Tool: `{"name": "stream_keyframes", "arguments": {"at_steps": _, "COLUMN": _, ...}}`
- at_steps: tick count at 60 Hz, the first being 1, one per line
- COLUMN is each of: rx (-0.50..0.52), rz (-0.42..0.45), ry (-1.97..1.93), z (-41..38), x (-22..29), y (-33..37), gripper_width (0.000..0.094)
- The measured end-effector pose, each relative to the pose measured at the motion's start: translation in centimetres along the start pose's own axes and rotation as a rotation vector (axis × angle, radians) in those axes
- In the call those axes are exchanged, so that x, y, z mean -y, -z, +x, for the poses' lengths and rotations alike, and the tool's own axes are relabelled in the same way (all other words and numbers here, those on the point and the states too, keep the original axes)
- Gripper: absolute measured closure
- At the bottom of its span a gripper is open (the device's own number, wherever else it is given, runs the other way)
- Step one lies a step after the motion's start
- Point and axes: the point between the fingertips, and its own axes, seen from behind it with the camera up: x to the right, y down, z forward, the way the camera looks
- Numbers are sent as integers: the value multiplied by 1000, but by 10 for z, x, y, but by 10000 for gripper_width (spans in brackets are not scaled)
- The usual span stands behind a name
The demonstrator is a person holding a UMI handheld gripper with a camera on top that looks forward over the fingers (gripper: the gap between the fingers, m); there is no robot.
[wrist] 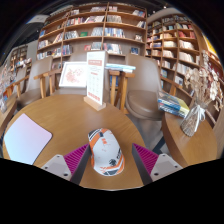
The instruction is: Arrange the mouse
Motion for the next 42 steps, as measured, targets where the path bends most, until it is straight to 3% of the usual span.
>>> {"name": "stream_keyframes", "arguments": {"at_steps": 14, "rx": 5, "rz": -31, "ry": -46, "z": 7, "x": 9, "y": -20, "gripper_width": 120}}
{"name": "stream_keyframes", "arguments": {"at_steps": 22, "rx": 42, "rz": -43, "ry": -71, "z": -3, "x": 10, "y": -24, "gripper_width": 442}}
{"name": "stream_keyframes", "arguments": {"at_steps": 28, "rx": 18, "rz": -78, "ry": -84, "z": -3, "x": 11, "y": -20, "gripper_width": 487}}
{"name": "stream_keyframes", "arguments": {"at_steps": 37, "rx": 2, "rz": -2, "ry": -80, "z": -19, "x": 59, "y": 16, "gripper_width": 506}}
{"name": "stream_keyframes", "arguments": {"at_steps": 42, "rx": 45, "rz": 27, "ry": -88, "z": -57, "x": 88, "y": 41, "gripper_width": 509}}
